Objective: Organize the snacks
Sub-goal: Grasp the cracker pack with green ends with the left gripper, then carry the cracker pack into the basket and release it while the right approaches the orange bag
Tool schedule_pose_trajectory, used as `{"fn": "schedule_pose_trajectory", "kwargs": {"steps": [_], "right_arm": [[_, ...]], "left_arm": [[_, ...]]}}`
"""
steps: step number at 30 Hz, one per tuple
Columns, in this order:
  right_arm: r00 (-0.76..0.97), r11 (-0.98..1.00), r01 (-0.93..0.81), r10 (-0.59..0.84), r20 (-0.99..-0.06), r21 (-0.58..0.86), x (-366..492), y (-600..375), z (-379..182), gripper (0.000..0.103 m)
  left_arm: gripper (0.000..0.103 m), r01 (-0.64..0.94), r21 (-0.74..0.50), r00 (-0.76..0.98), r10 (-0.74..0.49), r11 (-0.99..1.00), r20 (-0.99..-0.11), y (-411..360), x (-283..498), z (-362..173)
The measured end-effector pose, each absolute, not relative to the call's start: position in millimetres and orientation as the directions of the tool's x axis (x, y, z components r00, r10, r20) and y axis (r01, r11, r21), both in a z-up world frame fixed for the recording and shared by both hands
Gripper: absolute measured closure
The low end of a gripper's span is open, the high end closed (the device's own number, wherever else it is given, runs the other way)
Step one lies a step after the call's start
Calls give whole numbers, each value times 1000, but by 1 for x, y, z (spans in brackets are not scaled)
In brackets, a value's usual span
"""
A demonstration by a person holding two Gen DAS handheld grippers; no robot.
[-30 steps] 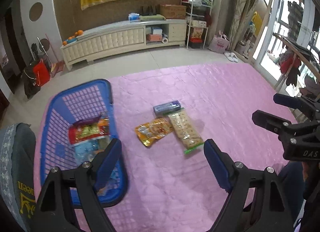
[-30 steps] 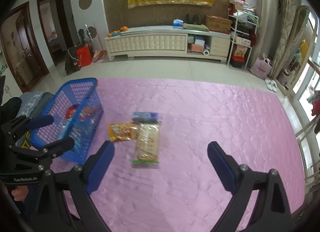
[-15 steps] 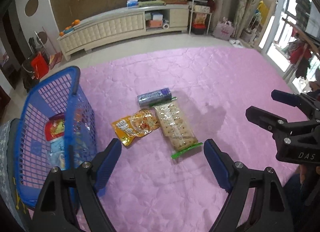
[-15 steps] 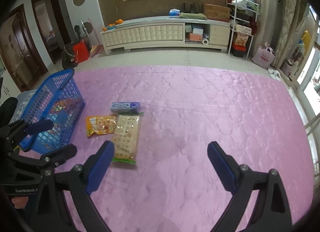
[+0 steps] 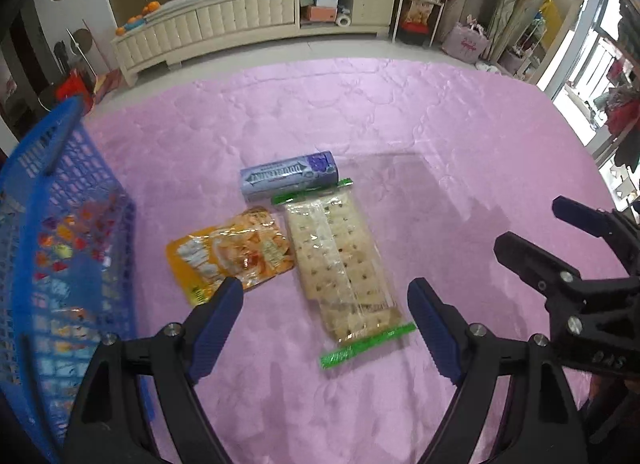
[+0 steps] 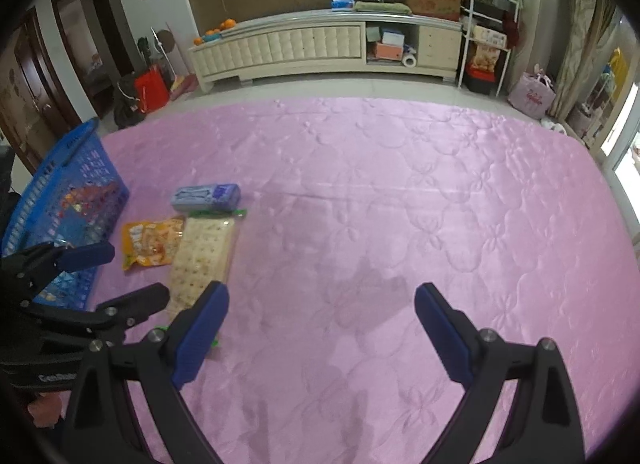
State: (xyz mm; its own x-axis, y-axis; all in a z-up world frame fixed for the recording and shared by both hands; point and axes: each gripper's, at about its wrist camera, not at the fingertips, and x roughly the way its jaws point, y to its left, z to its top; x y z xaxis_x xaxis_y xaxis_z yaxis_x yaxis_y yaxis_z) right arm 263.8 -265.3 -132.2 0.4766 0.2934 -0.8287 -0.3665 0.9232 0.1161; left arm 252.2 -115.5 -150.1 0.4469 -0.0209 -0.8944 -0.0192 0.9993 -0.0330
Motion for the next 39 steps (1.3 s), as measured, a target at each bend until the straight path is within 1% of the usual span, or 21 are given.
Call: {"fn": "schedule_pose_trajectory", "kwargs": {"steps": [6,9,12,19,22,23,24,28,31,34,36,39], "right_arm": [[485,930,-367,225,-845,36,278,-263,-141,7],[506,944,-329,173,-845,-4,283,-267,-144,7],[507,949,-314,172,-845,5,284,-271,-142,7],[477,950,-310,173,-862,19,287,-272,-143,7],[480,953,-299,191,-856,45,288,-275,-140,7],[484,954,-295,196,-853,52,287,-276,-138,7],[488,955,-290,202,-849,61,287,-277,-136,7],[475,955,-285,212,-854,78,288,-276,-136,7],[480,955,-292,195,-855,54,287,-272,-137,7],[487,952,-302,199,-851,50,282,-268,-135,7],[475,947,-311,223,-851,75,279,-265,-133,7],[478,941,-328,244,-844,86,271,-250,-124,7]], "left_arm": [[20,-17,-18,373,-11,1000,-928,-121,275,-178],[20,-40,-45,349,-28,998,-937,-120,283,-187],[20,-60,-72,330,-48,996,-943,-121,293,-194],[20,-37,-3,316,9,999,-949,-141,304,-196],[32,-45,-7,332,8,999,-943,-147,300,-194],[41,-38,-10,332,3,999,-943,-148,299,-192],[47,-28,-13,329,-3,1000,-944,-150,297,-191],[48,-7,-29,324,-26,1000,-946,-152,287,-186],[48,-5,-32,341,-28,999,-940,-148,274,-180],[48,10,-60,396,-59,998,-916,-133,256,-156],[48,26,-51,453,-57,998,-890,-125,242,-132],[48,44,-83,484,-94,996,-870,-112,226,-103]]}}
